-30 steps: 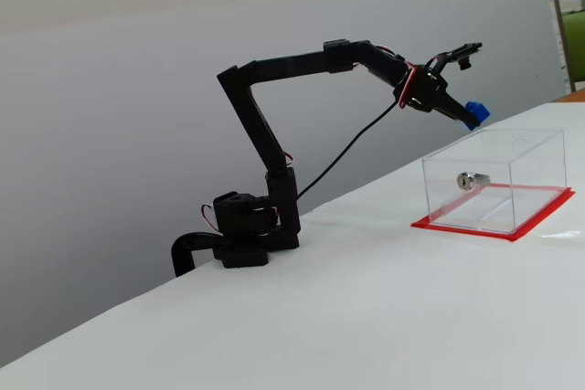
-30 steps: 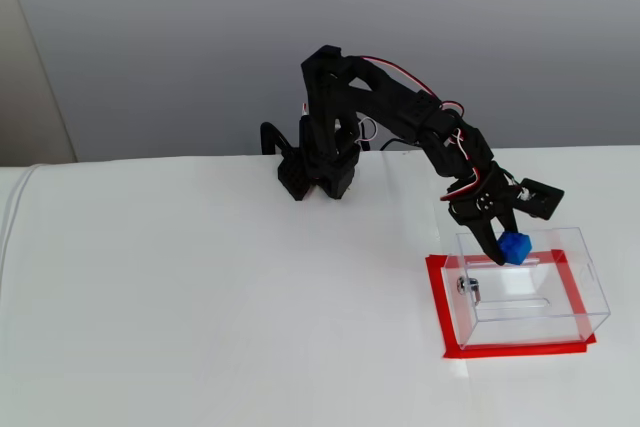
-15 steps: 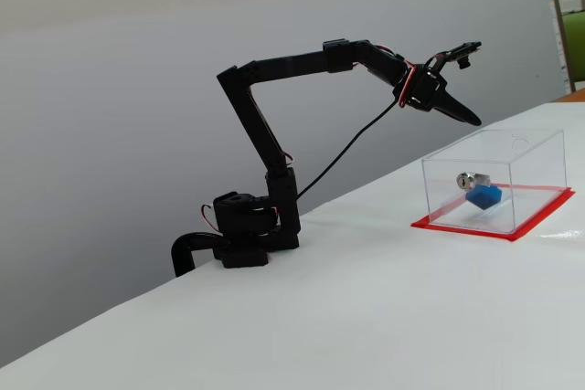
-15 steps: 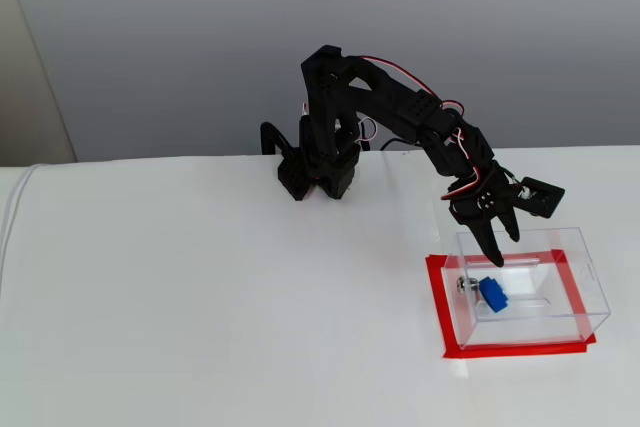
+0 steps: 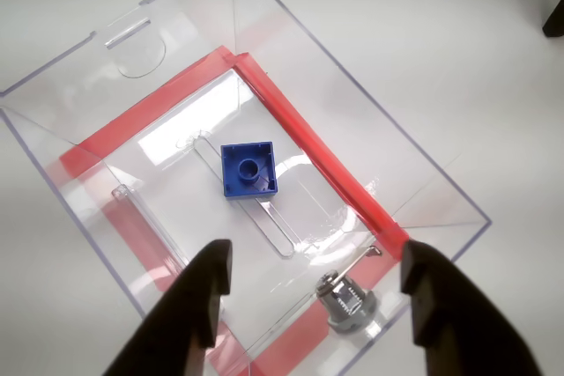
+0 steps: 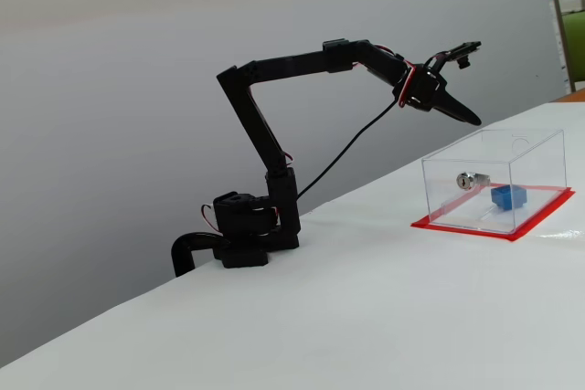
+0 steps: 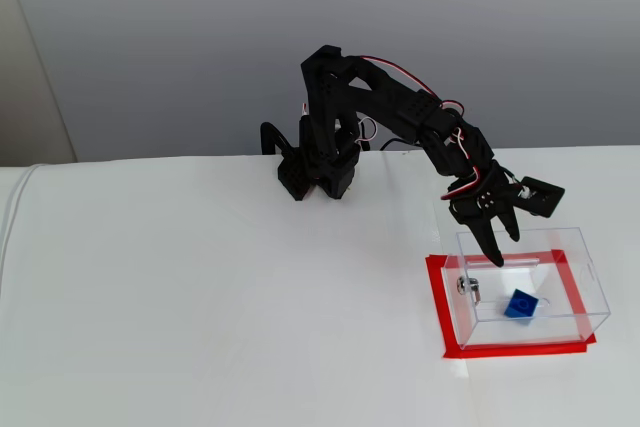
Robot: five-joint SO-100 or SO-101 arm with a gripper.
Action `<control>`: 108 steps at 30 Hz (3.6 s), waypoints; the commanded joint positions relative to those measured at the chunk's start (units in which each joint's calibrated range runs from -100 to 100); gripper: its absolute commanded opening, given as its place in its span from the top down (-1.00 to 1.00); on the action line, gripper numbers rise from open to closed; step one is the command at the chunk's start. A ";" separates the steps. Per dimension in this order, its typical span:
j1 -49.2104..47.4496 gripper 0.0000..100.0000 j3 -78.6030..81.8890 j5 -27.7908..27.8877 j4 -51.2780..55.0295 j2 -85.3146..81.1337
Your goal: Pick the blue lego brick and place it into the transparent box
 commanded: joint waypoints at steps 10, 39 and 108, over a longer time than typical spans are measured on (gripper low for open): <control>3.16 0.89 -1.48 0.04 -0.16 -11.52; 48.93 0.97 8.74 -0.06 -0.25 -40.37; 61.05 0.97 78.36 0.51 11.33 -81.94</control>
